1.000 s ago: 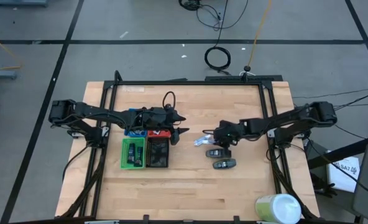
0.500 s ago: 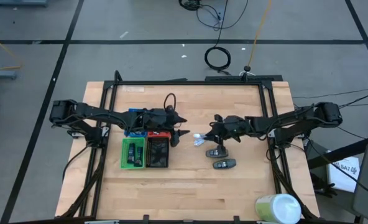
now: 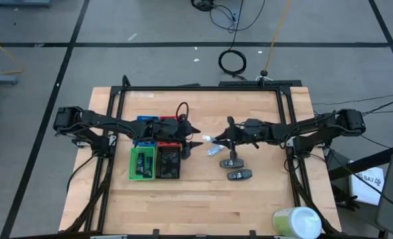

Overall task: Pick & Place Travel size toiletries
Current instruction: Put the bottom white toothpaste into the red bin

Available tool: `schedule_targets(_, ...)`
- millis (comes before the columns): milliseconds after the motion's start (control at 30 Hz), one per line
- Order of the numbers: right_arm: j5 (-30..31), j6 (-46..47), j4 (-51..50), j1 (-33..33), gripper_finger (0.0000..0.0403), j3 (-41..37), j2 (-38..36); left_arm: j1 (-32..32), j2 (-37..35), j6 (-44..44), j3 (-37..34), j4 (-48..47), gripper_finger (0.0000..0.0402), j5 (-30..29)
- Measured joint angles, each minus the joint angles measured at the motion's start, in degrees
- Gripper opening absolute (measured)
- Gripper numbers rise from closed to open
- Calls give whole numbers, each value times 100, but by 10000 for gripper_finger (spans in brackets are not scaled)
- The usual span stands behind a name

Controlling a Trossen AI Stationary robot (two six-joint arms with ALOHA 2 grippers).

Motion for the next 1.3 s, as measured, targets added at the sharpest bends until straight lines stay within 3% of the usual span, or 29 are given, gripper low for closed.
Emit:
schedule_targets(300, -23, -230, 337, -13, 23, -12, 0, -3, 97, 125, -3, 259, 244, -102)
schedule_targets(867, -26, -163, 975, -101, 23, -712, -685, 13, 1386, 649, 54, 4060, 244, 107)
schedule_targets(1300, -44, -165, 1340, -99, 23, -916, -780, -3, 1501, 712, 150, 4120, 243, 109)
